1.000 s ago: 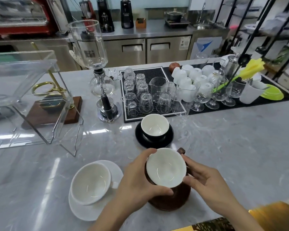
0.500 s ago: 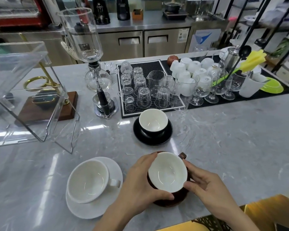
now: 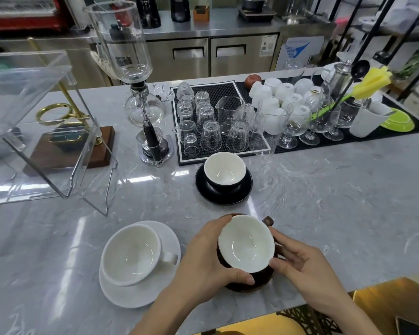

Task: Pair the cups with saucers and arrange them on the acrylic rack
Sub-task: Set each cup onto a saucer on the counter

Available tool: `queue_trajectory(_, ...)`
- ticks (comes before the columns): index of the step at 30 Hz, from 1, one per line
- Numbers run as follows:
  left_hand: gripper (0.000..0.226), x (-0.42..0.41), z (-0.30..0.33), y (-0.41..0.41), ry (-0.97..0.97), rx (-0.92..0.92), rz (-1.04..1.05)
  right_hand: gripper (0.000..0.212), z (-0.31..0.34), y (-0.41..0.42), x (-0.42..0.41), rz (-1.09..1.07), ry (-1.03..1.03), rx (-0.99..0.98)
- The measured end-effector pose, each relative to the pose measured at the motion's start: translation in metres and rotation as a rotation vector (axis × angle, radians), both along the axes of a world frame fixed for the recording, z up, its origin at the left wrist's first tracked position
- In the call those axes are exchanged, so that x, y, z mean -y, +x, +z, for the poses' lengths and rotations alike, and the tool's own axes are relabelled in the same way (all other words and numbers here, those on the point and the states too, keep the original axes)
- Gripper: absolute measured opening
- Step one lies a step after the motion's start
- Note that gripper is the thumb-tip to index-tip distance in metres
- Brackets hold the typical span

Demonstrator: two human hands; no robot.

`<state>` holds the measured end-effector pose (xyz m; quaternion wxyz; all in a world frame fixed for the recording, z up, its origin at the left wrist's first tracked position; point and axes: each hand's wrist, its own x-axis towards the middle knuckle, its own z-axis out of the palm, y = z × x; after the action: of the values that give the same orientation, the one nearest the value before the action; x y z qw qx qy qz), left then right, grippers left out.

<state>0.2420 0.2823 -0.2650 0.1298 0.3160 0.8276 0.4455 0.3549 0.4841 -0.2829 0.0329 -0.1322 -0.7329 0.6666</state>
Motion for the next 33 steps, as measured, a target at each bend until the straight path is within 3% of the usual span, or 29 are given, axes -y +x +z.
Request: queue_trajectory(33,0.099,0.007,-0.009,0.003,0.004,0.037,0.006,0.057,0.002,0.0,-0.002,-0.042,-0.034,0.023)
